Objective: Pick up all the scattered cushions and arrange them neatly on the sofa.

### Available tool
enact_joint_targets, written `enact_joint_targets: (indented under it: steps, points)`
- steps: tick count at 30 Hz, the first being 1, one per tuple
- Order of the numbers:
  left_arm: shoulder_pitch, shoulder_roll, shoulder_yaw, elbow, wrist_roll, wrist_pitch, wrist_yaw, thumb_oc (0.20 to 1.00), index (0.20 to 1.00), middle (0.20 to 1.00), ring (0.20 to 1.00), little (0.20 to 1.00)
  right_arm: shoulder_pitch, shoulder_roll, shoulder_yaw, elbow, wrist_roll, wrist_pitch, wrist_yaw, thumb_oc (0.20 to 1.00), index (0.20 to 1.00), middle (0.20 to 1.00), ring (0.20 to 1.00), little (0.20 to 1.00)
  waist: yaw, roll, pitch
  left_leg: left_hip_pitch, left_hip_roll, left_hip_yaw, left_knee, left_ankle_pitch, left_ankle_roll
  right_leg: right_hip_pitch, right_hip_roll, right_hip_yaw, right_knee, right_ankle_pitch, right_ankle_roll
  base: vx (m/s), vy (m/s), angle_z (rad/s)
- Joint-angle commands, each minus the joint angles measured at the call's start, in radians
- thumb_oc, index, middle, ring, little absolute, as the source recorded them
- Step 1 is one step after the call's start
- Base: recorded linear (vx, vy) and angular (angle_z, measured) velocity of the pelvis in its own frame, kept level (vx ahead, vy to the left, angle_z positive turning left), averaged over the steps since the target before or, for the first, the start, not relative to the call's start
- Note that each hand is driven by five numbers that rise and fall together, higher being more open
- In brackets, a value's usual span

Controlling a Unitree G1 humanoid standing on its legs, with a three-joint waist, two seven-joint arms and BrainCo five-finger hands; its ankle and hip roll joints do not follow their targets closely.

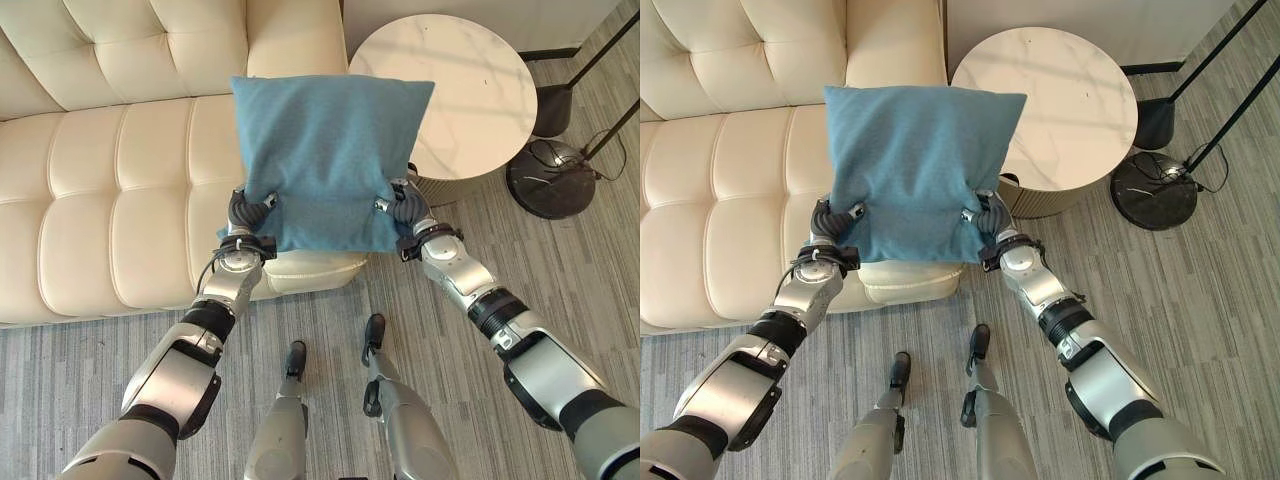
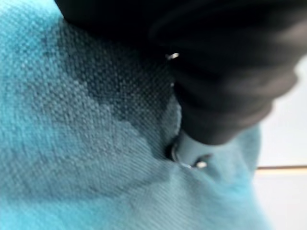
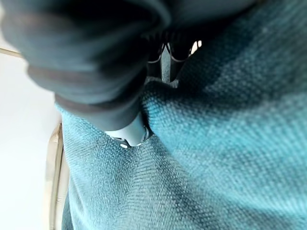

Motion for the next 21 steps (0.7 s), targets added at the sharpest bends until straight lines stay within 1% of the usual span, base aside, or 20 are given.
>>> enact_joint_targets:
  steps: [1,2,4,5,7,8,10,11,12,13,14,15,16,17,19,21]
  points:
    - [-0.076,-0.113,-0.077,-0.146,0.071,-0.135,-0.084,0.200,0.200,0.200,0.200,0.200,0.008,0.114,0.068,-0.125,-0.029,-0.120,0.102,0.200,0.200,0.200,0.200,0.200,-0.009,-0.001,-0.058,0.018,0.017,0.053,0.071,-0.108,-0.006,0.022,-0.091,0.094,0.111,-0.209,0.151,0.08,0.064,-0.03]
    - [0.003,-0.116,-0.075,-0.251,0.082,-0.136,-0.108,0.200,0.200,0.200,0.200,0.200,0.093,0.100,0.041,-0.216,-0.045,-0.127,0.120,0.200,0.200,0.200,0.200,0.200,-0.015,0.003,-0.080,0.045,0.012,0.058,0.066,-0.118,0.002,0.047,-0.094,0.092,0.108,-0.213,0.153,0.12,0.102,0.01]
    - [0.099,-0.112,-0.067,-0.352,0.092,-0.131,-0.136,0.200,0.200,0.200,0.200,0.200,0.182,0.081,0.007,-0.319,-0.059,-0.136,0.144,0.200,0.200,0.200,0.200,0.200,-0.023,0.007,-0.109,0.076,0.001,0.066,0.060,-0.130,0.011,0.077,-0.096,0.092,0.104,-0.214,0.156,0.11,0.096,0.01]
    - [0.102,-0.112,-0.067,-0.354,0.092,-0.130,-0.136,0.200,0.200,0.200,0.200,0.200,0.185,0.080,0.007,-0.322,-0.060,-0.134,0.144,0.200,0.200,0.200,0.200,0.200,-0.022,0.007,-0.110,0.077,0.001,0.066,0.059,-0.130,0.012,0.079,-0.096,0.092,0.104,-0.214,0.156,0.07,0.072,-0.04]
    - [0.186,-0.098,-0.056,-0.442,0.108,-0.125,-0.168,0.200,0.200,0.200,0.200,0.200,0.264,0.057,-0.024,-0.429,-0.075,-0.143,0.168,0.200,0.200,0.200,0.200,0.200,-0.030,0.010,-0.134,0.104,-0.007,0.069,0.055,-0.140,0.023,0.105,-0.099,0.092,0.102,-0.215,0.160,0.07,0.121,-0.09]
    - [0.256,-0.080,-0.042,-0.511,0.118,-0.125,-0.187,0.200,0.200,0.200,0.200,0.200,0.325,0.037,-0.043,-0.509,-0.083,-0.147,0.188,0.200,0.200,0.200,0.200,0.200,-0.037,0.013,-0.157,0.131,-0.016,0.077,0.051,-0.151,0.034,0.124,-0.102,0.098,0.105,-0.217,0.166,0.07,0.190,-0.16]
    - [0.329,-0.053,-0.020,-0.587,0.128,-0.124,-0.205,0.200,0.200,0.200,0.200,0.200,0.392,0.010,-0.072,-0.605,-0.093,-0.157,0.206,0.200,0.200,0.200,0.200,0.200,-0.046,0.015,-0.173,0.153,-0.027,0.085,0.052,-0.159,0.045,0.141,-0.108,0.104,0.105,-0.213,0.173,0.03,0.184,-0.10]
    - [0.366,-0.045,-0.005,-0.617,0.132,-0.127,-0.211,0.200,0.200,0.200,0.200,0.200,0.424,0.005,-0.083,-0.643,-0.098,-0.161,0.214,0.200,0.200,0.200,0.200,0.200,-0.051,0.015,-0.182,0.164,-0.033,0.091,0.051,-0.164,0.053,0.145,-0.109,0.111,0.107,-0.208,0.178,0.02,0.100,-0.05]
    - [0.369,-0.045,-0.005,-0.620,0.132,-0.125,-0.211,0.200,0.200,0.200,0.200,0.200,0.427,0.004,-0.083,-0.646,-0.098,-0.160,0.214,0.200,0.200,0.200,0.200,0.200,-0.050,0.015,-0.183,0.166,-0.033,0.092,0.050,-0.164,0.053,0.145,-0.109,0.112,0.107,-0.208,0.178,0.00,0.096,-0.09]
    - [0.398,-0.040,-0.002,-0.644,0.133,-0.125,-0.218,0.200,0.200,0.200,0.200,0.200,0.451,0.004,-0.088,-0.674,-0.094,-0.162,0.221,0.200,0.200,0.200,0.200,0.200,-0.053,0.015,-0.188,0.175,-0.038,0.100,0.049,-0.166,0.058,0.146,-0.109,0.119,0.108,-0.201,0.184,-0.06,0.148,-0.16]
    - [0.451,-0.027,0.019,-0.685,0.144,-0.129,-0.219,0.200,0.200,0.200,0.200,0.200,0.478,0.009,-0.095,-0.710,-0.089,-0.168,0.231,0.200,0.200,0.200,0.200,0.200,-0.055,0.013,-0.195,0.193,-0.050,0.117,0.041,-0.169,0.070,0.139,-0.117,0.135,0.118,-0.165,0.208,-0.13,0.180,-0.29]
    - [0.473,-0.022,0.026,-0.704,0.140,-0.131,-0.224,0.200,0.200,0.200,0.200,0.200,0.482,0.012,-0.098,-0.732,-0.086,-0.172,0.231,0.200,0.200,0.200,0.200,0.200,-0.054,0.013,-0.192,0.197,-0.051,0.125,0.038,-0.165,0.073,0.131,-0.119,0.145,0.132,-0.150,0.222,-0.19,0.143,-0.41]
    - [0.489,-0.016,0.028,-0.713,0.136,-0.134,-0.232,0.200,0.200,0.200,0.200,0.200,0.488,0.019,-0.100,-0.745,-0.083,-0.174,0.235,0.200,0.200,0.200,0.200,0.200,-0.052,0.015,-0.187,0.195,-0.049,0.128,0.039,-0.159,0.076,0.124,-0.118,0.152,0.154,-0.148,0.229,-0.19,0.054,-0.43]
    - [0.495,-0.014,0.029,-0.715,0.133,-0.136,-0.235,0.200,0.200,0.200,0.200,0.200,0.492,0.021,-0.099,-0.752,-0.084,-0.176,0.237,0.200,0.200,0.200,0.200,0.200,-0.050,0.016,-0.185,0.190,-0.046,0.130,0.040,-0.155,0.077,0.123,-0.114,0.156,0.171,-0.164,0.228,-0.21,0.036,-0.31]
    - [0.487,-0.006,0.016,-0.716,0.130,-0.135,-0.241,0.200,0.200,0.200,0.200,0.200,0.492,0.022,-0.102,-0.762,-0.078,-0.188,0.233,0.200,0.200,0.200,0.200,0.200,-0.046,0.024,-0.181,0.161,-0.040,0.121,0.054,-0.132,0.079,0.141,-0.071,0.195,0.258,-0.228,0.206,-0.23,0.026,-0.09]
    - [0.480,0.002,0.007,-0.715,0.128,-0.137,-0.249,0.200,0.200,0.200,0.200,0.200,0.480,0.015,-0.099,-0.754,-0.071,-0.195,0.232,0.200,0.200,0.200,0.200,0.200,-0.032,0.029,-0.191,0.136,-0.035,0.095,0.064,-0.113,0.077,0.174,-0.014,0.224,0.361,-0.311,0.177,-0.19,-0.050,0.24]
